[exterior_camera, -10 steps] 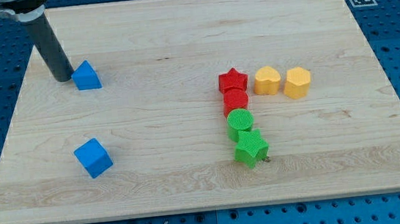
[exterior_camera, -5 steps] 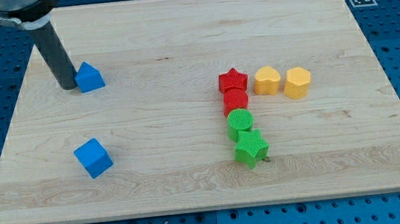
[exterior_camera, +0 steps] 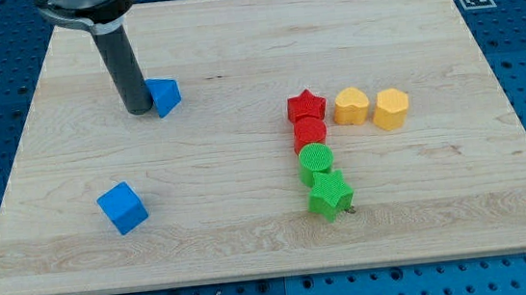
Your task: Push the blue triangle left to the red star
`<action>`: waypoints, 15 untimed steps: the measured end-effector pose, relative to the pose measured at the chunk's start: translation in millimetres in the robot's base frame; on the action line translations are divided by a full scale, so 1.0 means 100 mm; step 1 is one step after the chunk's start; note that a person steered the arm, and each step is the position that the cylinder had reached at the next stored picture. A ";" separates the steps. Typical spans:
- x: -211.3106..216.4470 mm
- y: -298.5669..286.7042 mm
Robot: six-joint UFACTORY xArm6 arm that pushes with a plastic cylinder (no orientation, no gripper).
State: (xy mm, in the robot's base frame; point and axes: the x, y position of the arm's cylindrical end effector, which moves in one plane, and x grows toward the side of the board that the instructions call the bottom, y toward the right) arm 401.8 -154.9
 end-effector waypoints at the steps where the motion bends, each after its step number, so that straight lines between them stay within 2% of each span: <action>1: 0.06 0.05; 2: 0.06 0.19; 3: -0.24 0.22; 6: -0.62 0.65; 7: -0.58 1.01; 8: -0.52 1.06; 10: -0.52 0.80; 13: -0.34 0.80; 15: -0.49 0.24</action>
State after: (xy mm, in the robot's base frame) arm 353.2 -130.9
